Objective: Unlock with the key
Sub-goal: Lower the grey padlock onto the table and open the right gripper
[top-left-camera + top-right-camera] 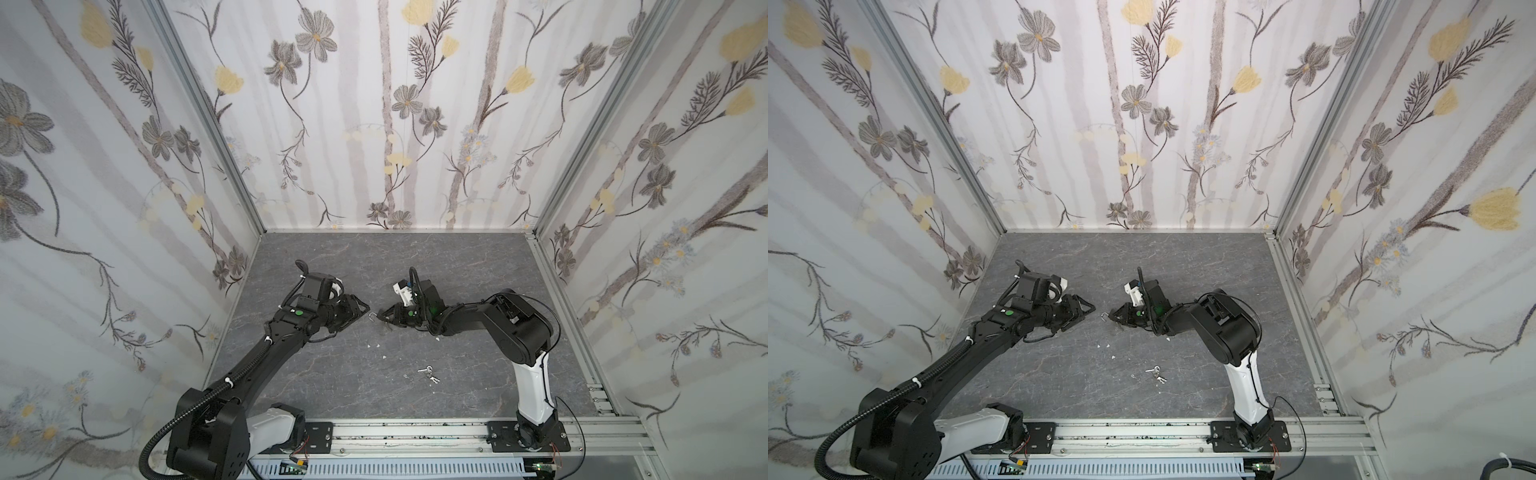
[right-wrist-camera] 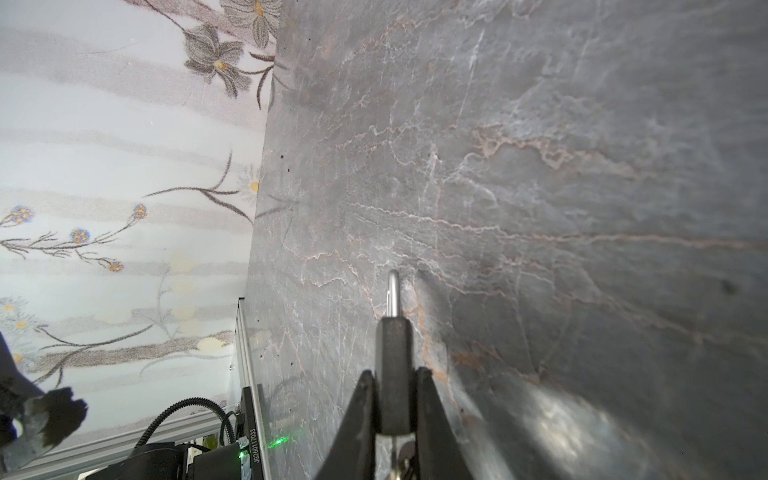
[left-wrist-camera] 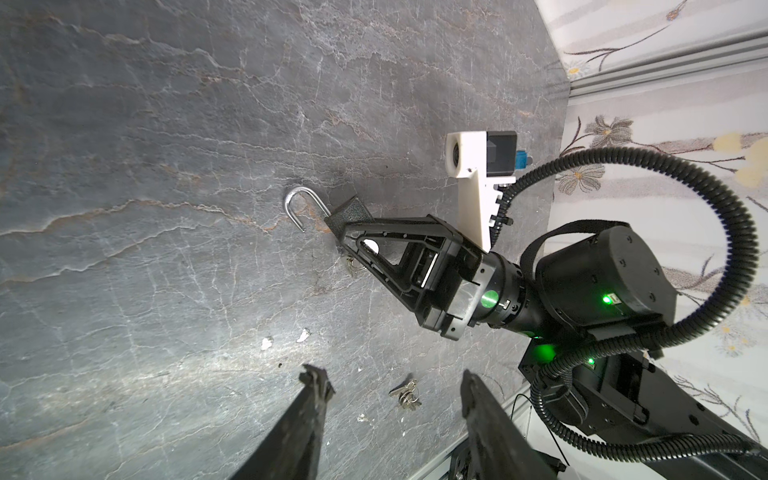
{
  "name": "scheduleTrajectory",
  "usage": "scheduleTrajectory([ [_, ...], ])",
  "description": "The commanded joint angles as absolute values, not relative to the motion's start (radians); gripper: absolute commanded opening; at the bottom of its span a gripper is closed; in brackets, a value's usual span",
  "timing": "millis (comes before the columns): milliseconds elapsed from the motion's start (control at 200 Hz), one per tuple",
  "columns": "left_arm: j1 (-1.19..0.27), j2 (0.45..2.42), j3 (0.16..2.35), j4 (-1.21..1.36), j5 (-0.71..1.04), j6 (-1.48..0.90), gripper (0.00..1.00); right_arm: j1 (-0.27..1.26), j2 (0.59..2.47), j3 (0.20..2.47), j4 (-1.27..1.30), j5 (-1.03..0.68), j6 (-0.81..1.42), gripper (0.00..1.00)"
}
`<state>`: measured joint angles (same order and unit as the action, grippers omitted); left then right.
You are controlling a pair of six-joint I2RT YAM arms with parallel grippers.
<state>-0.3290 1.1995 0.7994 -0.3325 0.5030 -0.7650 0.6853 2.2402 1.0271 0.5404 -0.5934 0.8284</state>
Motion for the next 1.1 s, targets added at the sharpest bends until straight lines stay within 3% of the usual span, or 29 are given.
scheduleTrajectory([
  [0,-0.329,1.201,0.795,-0.301,0.514,-0.772,0.54,0.686,2.246,1.044,0.522,-0.567,0.817,0.2],
  [405,-0.328,1.192,0.779,-0.291,0.511,-0.775,0.54,0.672,2.155,1.075,0.194,-0.384,0.704,0.35],
  [1094,-0.381,1.255,0.766,-0.252,0.526,-0.785,0.58,0.643,1.737,0.85,-0.029,-0.183,0.57,0.33],
])
